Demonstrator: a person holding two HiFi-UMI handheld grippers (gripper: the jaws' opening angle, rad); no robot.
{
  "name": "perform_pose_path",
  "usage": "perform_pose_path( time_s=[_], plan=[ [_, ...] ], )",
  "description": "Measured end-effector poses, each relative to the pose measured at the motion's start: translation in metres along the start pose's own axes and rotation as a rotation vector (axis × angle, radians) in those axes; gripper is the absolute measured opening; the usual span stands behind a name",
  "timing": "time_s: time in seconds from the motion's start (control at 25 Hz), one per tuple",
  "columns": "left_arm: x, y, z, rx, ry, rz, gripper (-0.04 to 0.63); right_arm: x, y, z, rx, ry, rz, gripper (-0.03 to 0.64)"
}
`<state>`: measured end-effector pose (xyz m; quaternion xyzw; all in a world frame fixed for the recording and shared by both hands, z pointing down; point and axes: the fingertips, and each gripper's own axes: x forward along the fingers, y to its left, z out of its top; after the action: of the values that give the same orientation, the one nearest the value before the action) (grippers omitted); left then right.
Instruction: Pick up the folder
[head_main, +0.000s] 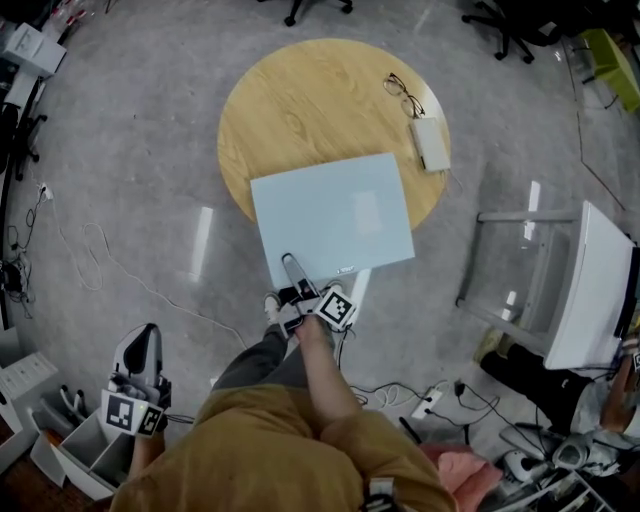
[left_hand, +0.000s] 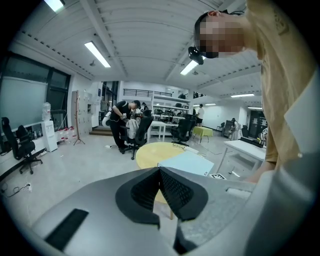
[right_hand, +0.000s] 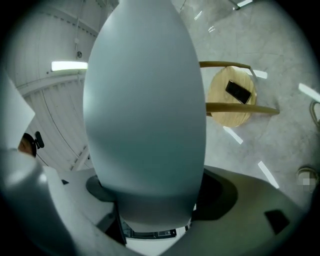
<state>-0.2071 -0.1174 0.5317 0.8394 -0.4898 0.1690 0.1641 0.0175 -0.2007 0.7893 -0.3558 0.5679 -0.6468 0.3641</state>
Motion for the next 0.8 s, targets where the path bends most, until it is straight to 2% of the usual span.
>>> perform_pose_path(
  time_s=[0.08,0.16,0.2,0.4,0.6,0.8],
  plan=[
    [-0.001,0.003,-0.001,-0.003,0.000,0.006,0.003,0.001,0.001,0.000,0.012,-0.029,0.005,0.394],
    [-0.001,0.004,-0.004,-0.006,0.001,0.010,0.003,0.001,0.002,0.000,0.021,-0.057,0.002,0.330],
    [-0.001,0.004,-0.005,-0.007,0.001,0.010,0.003,-0.001,0.002,-0.001,0.021,-0.066,-0.004,0.323],
    [-0.006,0.002,-0.009,-0.011,-0.006,0.002,0.003,-0.013,0.014,-0.012,0.000,-0.062,-0.012,0.277],
    [-0.012,0.002,-0.012,-0.014,-0.025,-0.025,0.003,-0.022,0.028,-0.019,-0.023,-0.046,0.010,0.262],
    [-0.014,-0.006,-0.003,-0.002,-0.054,-0.044,0.003,-0.030,0.061,-0.019,-0.123,0.000,0.052,0.261]
  ],
)
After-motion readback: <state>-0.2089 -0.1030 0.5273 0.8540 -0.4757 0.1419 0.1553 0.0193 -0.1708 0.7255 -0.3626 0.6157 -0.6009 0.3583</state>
